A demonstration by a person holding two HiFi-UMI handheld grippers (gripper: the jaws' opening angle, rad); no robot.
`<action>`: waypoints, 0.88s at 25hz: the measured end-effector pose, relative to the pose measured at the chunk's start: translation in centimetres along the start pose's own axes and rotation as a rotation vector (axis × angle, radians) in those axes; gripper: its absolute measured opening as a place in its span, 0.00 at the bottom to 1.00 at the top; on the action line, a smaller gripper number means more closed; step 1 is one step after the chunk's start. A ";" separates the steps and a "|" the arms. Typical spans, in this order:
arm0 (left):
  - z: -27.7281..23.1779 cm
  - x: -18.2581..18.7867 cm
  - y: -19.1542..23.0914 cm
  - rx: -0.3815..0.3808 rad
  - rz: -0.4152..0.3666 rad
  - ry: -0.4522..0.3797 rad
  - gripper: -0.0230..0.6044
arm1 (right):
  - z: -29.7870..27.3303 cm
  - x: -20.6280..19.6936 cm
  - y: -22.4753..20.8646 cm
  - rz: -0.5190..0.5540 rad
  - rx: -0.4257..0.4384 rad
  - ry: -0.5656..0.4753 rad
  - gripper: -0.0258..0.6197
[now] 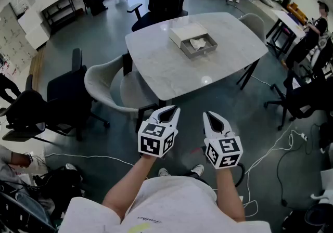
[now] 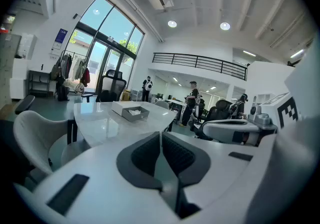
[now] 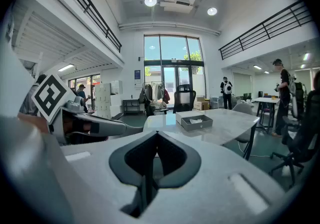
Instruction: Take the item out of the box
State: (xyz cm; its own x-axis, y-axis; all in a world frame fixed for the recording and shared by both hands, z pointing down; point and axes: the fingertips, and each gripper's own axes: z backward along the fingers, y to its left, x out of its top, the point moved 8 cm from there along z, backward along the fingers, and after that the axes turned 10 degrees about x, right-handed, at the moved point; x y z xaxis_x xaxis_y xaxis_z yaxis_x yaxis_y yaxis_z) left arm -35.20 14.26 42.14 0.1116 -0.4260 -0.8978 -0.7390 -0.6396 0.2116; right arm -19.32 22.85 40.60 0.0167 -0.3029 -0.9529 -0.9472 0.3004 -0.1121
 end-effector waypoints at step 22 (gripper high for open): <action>-5.5 1.0 1.2 0.067 0.045 0.008 0.07 | -4.2 0.0 -6.1 -0.043 0.076 0.011 0.04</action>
State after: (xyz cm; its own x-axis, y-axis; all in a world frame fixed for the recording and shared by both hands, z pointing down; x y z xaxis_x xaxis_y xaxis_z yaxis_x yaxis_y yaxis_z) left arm -32.34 9.54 43.61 0.0824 -0.4591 -0.8845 -0.7865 -0.5751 0.2252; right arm -14.89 17.17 42.48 0.0529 -0.3264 -0.9437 -0.9185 0.3548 -0.1742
